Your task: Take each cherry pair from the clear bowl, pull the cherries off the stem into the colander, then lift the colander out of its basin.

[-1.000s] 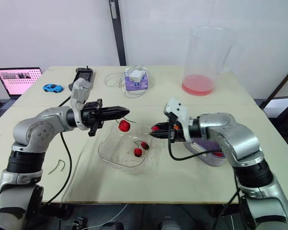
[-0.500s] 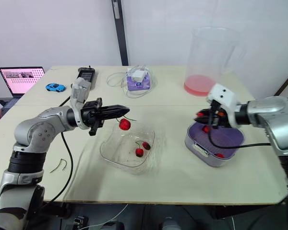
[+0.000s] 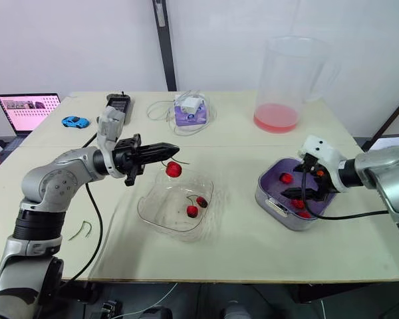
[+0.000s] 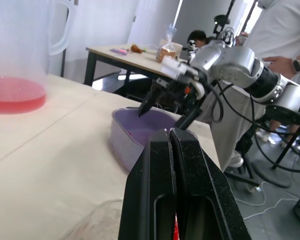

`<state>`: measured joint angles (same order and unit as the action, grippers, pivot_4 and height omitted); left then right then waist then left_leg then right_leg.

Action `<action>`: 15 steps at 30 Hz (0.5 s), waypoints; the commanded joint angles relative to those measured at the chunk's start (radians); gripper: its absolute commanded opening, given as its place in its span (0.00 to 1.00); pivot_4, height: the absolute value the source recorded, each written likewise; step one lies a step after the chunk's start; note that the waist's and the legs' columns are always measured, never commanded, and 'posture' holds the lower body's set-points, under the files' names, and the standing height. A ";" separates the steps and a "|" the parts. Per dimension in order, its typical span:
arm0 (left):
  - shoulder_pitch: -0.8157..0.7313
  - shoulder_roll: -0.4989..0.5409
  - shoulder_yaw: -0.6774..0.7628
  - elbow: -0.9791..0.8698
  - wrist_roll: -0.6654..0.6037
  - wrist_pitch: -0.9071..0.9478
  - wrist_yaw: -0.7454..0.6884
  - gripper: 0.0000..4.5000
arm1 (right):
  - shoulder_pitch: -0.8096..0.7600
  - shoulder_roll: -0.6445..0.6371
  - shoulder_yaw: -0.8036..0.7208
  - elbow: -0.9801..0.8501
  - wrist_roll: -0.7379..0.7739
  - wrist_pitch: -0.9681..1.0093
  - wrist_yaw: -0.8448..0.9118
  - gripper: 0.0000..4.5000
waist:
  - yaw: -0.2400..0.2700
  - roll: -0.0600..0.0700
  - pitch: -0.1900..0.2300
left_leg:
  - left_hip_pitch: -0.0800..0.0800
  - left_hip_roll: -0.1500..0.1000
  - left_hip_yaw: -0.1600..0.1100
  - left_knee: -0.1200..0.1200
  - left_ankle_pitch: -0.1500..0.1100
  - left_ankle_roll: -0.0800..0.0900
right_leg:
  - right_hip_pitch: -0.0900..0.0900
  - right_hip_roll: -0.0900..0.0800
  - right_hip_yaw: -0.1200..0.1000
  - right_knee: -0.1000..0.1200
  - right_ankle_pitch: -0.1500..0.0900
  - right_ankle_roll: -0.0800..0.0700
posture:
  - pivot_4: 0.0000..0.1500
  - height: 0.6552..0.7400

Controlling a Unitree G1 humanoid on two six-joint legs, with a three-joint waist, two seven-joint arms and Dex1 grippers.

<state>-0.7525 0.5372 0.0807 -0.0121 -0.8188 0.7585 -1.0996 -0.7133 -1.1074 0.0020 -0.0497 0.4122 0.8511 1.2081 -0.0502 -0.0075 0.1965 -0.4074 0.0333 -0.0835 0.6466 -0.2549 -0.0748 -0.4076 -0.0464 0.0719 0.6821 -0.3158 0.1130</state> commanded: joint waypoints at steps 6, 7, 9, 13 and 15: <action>-0.032 -0.024 0.024 -0.027 -0.024 0.005 0.021 0.00 | -0.156 0.393 0.034 -0.223 0.194 0.160 -0.200 0.99 | 0.008 -0.001 0.000 | -0.001 -0.001 -0.001 0.001 0.001 -0.001 | 0.000 -0.001 -0.001 0.000 0.000 0.000 | 1.00 0.92; -0.033 -0.027 0.026 -0.027 -0.026 0.007 0.025 0.00 | -0.157 0.419 0.046 -0.226 0.187 0.152 -0.218 0.99 | 0.010 -0.001 0.000 | -0.001 -0.001 -0.001 0.001 0.001 -0.001 | 0.000 -0.002 -0.001 0.000 0.000 0.000 | 1.00 0.92; -0.032 -0.029 0.025 -0.034 -0.029 0.012 0.028 0.00 | -0.168 0.493 0.072 -0.222 0.167 0.120 -0.269 0.99 | 0.012 -0.002 0.000 | -0.002 -0.001 -0.001 0.001 0.001 -0.001 | 0.000 -0.002 -0.002 0.000 0.000 0.000 | 1.00 0.92; -0.030 -0.027 0.029 -0.044 -0.030 0.019 0.034 0.00 | -0.190 0.570 0.094 -0.215 0.151 0.084 -0.321 0.99 | 0.006 -0.002 0.000 | -0.002 -0.001 -0.001 0.001 0.001 -0.001 | 0.000 -0.002 -0.002 0.000 0.000 0.000 | 1.00 0.92; -0.031 -0.023 0.032 -0.046 -0.030 0.021 0.037 0.00 | -0.192 0.589 0.106 -0.217 0.145 0.071 -0.337 0.99 | 0.006 -0.002 0.000 | -0.002 -0.001 -0.002 0.000 0.001 -0.001 | 0.000 -0.002 -0.002 0.000 0.000 0.000 | 1.00 0.92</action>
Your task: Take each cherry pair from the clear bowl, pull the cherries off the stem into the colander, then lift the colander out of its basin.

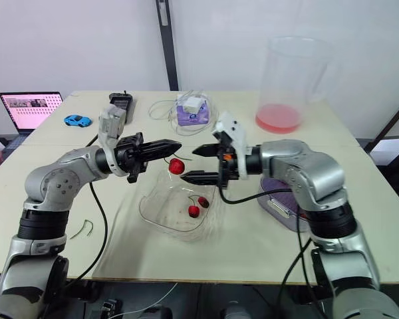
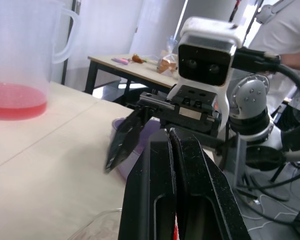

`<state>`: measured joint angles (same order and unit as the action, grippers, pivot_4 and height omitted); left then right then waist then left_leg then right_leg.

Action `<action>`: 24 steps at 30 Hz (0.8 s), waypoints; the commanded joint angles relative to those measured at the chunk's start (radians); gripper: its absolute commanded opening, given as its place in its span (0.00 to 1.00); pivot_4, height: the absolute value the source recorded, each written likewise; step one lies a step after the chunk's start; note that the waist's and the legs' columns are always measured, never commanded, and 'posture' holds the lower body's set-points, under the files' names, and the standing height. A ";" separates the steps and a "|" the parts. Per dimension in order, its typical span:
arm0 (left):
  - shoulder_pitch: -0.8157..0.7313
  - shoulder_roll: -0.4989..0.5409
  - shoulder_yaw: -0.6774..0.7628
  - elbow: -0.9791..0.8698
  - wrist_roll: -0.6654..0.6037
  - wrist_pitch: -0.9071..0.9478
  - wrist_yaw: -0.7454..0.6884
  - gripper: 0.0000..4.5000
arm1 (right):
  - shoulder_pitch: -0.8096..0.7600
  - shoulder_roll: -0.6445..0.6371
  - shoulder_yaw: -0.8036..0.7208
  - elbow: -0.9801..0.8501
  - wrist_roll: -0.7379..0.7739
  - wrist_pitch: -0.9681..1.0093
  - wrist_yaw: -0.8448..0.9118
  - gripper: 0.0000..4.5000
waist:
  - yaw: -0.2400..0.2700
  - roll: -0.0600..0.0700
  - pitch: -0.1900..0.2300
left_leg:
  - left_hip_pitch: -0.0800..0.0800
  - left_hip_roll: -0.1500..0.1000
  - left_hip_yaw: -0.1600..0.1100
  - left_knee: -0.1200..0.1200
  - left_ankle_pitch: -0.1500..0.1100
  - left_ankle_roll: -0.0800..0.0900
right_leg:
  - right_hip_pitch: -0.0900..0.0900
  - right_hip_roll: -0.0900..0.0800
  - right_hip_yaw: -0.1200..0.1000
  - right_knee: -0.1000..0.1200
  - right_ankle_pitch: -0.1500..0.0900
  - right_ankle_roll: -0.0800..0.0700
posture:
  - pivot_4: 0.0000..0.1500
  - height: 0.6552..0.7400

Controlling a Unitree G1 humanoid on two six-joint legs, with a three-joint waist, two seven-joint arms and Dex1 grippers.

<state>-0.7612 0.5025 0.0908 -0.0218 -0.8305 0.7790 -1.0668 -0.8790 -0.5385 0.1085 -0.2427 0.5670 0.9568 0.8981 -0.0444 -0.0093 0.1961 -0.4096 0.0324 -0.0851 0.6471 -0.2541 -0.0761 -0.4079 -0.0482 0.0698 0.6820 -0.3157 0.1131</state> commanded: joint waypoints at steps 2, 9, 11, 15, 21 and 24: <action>-0.025 0.014 0.022 -0.035 -0.017 0.000 0.007 0.00 | -0.025 0.031 0.016 -0.031 -0.016 -0.044 -0.034 0.99 | -0.001 0.000 0.000 | 0.000 0.000 0.000 0.000 0.000 0.000 | 0.000 0.000 0.000 0.000 0.000 0.000 | 1.00 0.92; -0.030 0.010 0.015 -0.027 -0.008 -0.010 0.010 0.00 | -0.012 0.053 0.075 -0.038 -0.033 -0.054 -0.048 0.87 | -0.001 0.000 0.000 | 0.000 0.000 0.000 0.000 0.000 0.000 | 0.000 0.000 0.000 0.000 0.000 0.000 | 1.00 0.92; -0.032 0.009 0.013 -0.022 -0.005 -0.013 0.007 0.00 | -0.008 0.053 0.085 -0.037 -0.036 -0.056 -0.047 0.69 | -0.001 0.000 0.000 | 0.000 0.000 0.000 0.000 0.000 0.000 | 0.000 0.000 0.000 0.000 0.000 0.000 | 1.00 0.92; -0.033 0.009 0.014 -0.021 -0.004 -0.014 0.005 0.00 | -0.004 0.056 0.091 -0.046 -0.037 -0.060 -0.056 0.49 | -0.002 0.000 0.000 | 0.000 0.000 0.000 0.000 0.000 0.001 | 0.000 0.000 0.000 0.000 0.000 0.000 | 1.00 0.92; -0.032 0.012 0.011 -0.020 0.005 -0.017 0.006 0.00 | -0.005 0.050 0.098 -0.048 -0.046 -0.068 -0.059 0.49 | -0.002 0.000 0.000 | 0.000 0.000 0.000 0.000 -0.001 0.001 | 0.000 0.000 0.000 0.000 0.000 0.000 | 1.00 0.92; -0.034 0.010 0.010 -0.016 0.011 -0.019 0.005 0.00 | -0.008 0.050 0.100 -0.043 -0.049 -0.072 -0.058 0.49 | -0.002 0.000 0.000 | 0.000 0.000 0.000 0.000 -0.001 0.001 | 0.000 0.000 0.000 0.000 0.000 0.000 | 1.00 0.92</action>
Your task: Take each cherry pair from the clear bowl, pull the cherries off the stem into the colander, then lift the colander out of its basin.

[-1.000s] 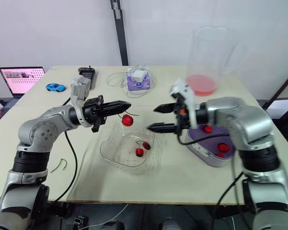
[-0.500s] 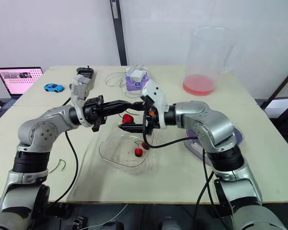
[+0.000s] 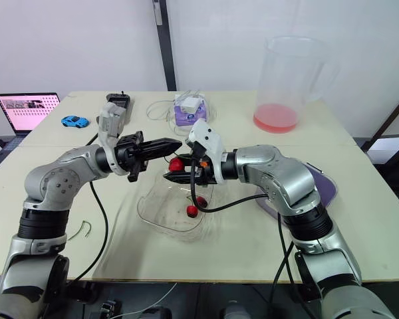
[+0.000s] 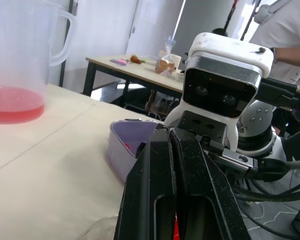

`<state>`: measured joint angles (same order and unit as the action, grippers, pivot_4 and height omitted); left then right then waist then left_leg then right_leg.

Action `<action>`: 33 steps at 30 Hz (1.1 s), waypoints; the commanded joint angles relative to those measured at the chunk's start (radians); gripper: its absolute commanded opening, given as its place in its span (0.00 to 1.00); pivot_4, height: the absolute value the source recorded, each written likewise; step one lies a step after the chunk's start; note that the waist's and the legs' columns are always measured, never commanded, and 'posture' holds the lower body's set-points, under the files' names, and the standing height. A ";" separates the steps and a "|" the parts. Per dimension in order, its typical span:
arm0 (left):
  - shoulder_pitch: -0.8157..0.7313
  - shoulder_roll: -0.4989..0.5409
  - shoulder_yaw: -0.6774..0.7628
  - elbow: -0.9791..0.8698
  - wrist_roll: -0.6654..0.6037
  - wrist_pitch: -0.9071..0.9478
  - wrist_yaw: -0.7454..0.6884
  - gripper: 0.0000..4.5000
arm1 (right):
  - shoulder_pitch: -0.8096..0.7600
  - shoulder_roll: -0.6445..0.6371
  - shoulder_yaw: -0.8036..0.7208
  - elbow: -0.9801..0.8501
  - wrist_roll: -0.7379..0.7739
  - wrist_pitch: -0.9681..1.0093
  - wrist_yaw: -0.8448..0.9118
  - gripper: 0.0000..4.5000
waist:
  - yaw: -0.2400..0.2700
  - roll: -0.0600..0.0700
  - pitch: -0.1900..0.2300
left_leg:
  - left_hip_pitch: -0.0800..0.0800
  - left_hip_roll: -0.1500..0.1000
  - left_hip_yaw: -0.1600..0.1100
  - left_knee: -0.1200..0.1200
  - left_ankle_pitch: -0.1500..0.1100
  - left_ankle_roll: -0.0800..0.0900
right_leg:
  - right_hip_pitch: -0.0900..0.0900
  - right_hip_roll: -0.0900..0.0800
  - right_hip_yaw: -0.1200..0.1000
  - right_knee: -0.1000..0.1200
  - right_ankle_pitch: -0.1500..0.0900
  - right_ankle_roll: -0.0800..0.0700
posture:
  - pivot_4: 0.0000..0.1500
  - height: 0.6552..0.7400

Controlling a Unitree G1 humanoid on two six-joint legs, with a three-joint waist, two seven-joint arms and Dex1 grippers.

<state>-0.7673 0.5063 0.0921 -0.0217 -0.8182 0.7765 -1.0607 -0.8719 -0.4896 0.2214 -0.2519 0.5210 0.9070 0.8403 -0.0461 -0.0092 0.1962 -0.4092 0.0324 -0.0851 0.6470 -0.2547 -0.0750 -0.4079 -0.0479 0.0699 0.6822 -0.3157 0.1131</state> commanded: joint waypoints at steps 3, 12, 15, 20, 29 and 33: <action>-0.028 0.005 0.009 -0.017 0.001 -0.017 -0.002 0.00 | -0.017 0.004 -0.017 -0.031 -0.001 -0.020 0.000 0.43 | 0.000 0.000 0.000 | 0.000 0.000 0.000 0.000 0.000 0.000 | 0.000 0.000 0.000 0.000 0.000 0.000 | 1.00 0.92; -0.023 0.003 0.011 -0.020 0.003 -0.023 0.000 0.00 | -0.016 -0.002 -0.012 -0.038 -0.005 -0.021 0.006 0.13 | 0.000 0.000 0.000 | 0.000 0.000 0.000 0.000 0.000 0.000 | 0.000 0.000 0.000 0.000 0.000 0.000 | 1.00 0.92; -0.022 0.003 0.011 -0.020 0.004 -0.025 0.000 0.00 | -0.014 -0.004 -0.012 -0.038 -0.005 -0.017 0.006 0.13 | 0.000 0.000 0.000 | 0.000 0.000 0.000 0.000 0.000 0.000 | 0.000 0.000 0.000 0.000 0.000 0.000 | 1.00 0.92; -0.026 0.004 0.010 -0.020 0.005 -0.029 -0.002 0.00 | 0.011 -0.031 -0.006 -0.033 -0.002 0.008 0.017 0.13 | 0.001 0.000 0.000 | 0.000 0.000 0.000 0.000 0.000 0.000 | 0.000 0.000 0.000 0.000 0.000 0.000 | 1.00 0.92; -0.033 0.002 0.007 -0.008 0.011 -0.035 -0.009 0.00 | 0.058 -0.067 -0.036 -0.029 0.008 0.033 0.010 0.13 | -0.001 0.000 0.000 | 0.000 0.000 0.000 0.000 -0.001 0.001 | 0.000 0.000 0.000 0.000 0.000 0.000 | 1.00 0.92; -0.041 0.002 0.003 0.003 0.013 -0.039 -0.017 0.00 | 0.060 -0.074 -0.049 -0.035 0.013 0.042 0.009 0.13 | 0.001 0.000 0.000 | 0.000 0.000 0.000 0.000 -0.001 0.001 | 0.000 0.000 0.000 0.000 0.000 0.000 | 1.00 0.92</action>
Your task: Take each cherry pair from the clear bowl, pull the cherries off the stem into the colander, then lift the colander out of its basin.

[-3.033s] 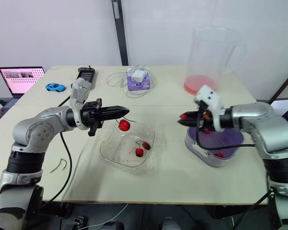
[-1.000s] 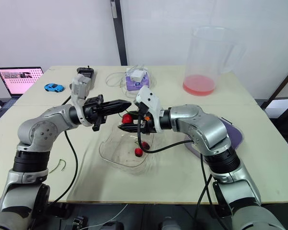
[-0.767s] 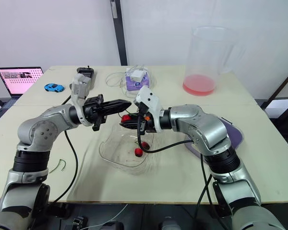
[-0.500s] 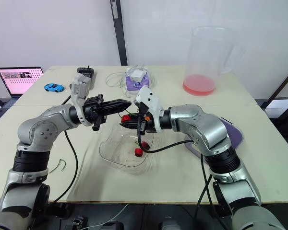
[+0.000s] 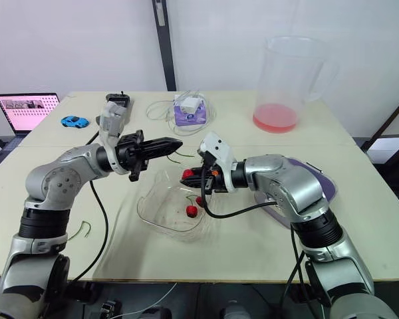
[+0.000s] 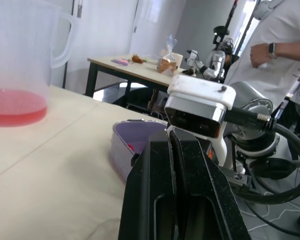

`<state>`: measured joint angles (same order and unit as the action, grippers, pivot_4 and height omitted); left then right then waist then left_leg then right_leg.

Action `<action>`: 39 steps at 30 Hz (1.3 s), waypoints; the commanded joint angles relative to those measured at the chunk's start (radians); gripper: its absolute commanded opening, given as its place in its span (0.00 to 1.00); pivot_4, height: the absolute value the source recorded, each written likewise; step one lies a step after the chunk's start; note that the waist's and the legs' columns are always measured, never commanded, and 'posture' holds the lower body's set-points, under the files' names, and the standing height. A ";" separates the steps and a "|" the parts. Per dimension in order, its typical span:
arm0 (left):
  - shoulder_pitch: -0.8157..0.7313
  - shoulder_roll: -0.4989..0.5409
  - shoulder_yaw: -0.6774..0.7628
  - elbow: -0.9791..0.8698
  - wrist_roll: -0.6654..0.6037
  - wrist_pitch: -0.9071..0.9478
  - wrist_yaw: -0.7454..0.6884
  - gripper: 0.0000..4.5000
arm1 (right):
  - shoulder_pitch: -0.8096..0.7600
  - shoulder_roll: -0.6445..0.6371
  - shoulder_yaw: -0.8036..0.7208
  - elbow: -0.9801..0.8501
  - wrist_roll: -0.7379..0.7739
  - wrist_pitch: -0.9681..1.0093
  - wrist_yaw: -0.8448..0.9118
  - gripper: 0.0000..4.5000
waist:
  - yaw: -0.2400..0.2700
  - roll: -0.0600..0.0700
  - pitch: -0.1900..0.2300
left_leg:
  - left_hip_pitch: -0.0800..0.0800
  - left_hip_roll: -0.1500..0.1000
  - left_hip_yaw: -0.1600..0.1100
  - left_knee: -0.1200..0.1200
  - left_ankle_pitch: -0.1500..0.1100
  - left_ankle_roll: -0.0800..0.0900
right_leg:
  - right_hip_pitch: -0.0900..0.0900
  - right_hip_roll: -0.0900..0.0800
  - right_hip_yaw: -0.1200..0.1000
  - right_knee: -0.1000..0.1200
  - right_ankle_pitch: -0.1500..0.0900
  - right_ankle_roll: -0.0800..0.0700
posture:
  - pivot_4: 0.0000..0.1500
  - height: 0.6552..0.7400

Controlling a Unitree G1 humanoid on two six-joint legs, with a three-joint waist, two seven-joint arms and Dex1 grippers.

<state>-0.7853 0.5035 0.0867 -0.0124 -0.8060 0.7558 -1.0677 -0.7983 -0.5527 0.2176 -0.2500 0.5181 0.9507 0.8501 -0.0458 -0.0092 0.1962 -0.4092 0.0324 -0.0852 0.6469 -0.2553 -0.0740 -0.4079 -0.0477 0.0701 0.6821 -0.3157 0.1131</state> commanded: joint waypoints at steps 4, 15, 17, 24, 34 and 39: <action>-0.024 0.008 0.011 -0.003 0.003 -0.019 -0.015 0.00 | -0.019 -0.079 -0.107 -0.060 0.050 0.025 0.029 0.13 | 0.001 0.000 0.000 | 0.000 0.000 0.000 0.000 0.000 0.000 | 0.000 0.000 0.000 0.000 0.000 0.000 | 1.00 0.92; -0.019 0.016 0.019 0.022 0.015 -0.032 -0.027 0.00 | -0.002 -0.644 -0.075 0.228 -0.191 -0.242 0.363 0.13 | -0.003 0.000 0.000 | 0.001 0.000 0.001 0.000 -0.001 0.002 | 0.001 0.000 0.001 -0.002 0.000 0.000 | 1.00 0.92; -0.016 0.014 0.019 0.019 0.014 -0.032 -0.026 0.00 | 0.034 -0.659 -0.070 0.259 -0.208 -0.267 0.399 0.13 | -0.007 0.000 0.000 | 0.001 0.000 0.002 -0.001 -0.002 0.003 | 0.001 0.001 0.002 -0.002 0.000 0.000 | 1.00 0.92; -0.003 0.020 0.015 0.011 0.013 -0.037 -0.037 0.00 | 0.102 -0.647 -0.070 0.341 -0.266 -0.340 0.443 0.37 | 0.001 0.001 0.001 | 0.001 0.000 0.002 0.000 -0.001 0.002 | 0.001 0.000 0.002 -0.002 0.000 0.000 | 1.00 0.92; 0.030 0.093 0.053 -0.035 -0.008 -0.002 -0.024 0.00 | -0.095 -0.613 -0.114 0.387 -0.194 -0.278 0.549 0.99 | -0.001 0.001 0.001 | 0.001 0.000 0.002 0.000 -0.001 0.002 | 0.000 0.000 0.002 -0.002 0.000 0.000 | 1.00 0.92; 0.113 0.188 0.135 -0.097 -0.039 0.043 0.007 0.00 | -0.230 -0.437 -0.168 0.247 0.057 -0.064 0.581 0.99 | -0.010 0.001 0.001 | 0.001 0.001 0.002 -0.001 -0.001 0.002 | 0.000 0.000 0.002 -0.002 0.000 0.000 | 1.00 0.92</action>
<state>-0.6792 0.6666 0.1655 -0.0694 -0.8208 0.7865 -1.0696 -0.9853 -1.0059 0.0942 0.0801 0.4711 0.8199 1.4109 -0.0562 -0.0077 0.1975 -0.4081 0.0332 -0.0836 0.6460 -0.2562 -0.0724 -0.4079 -0.0468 0.0719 0.6812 -0.3158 0.1131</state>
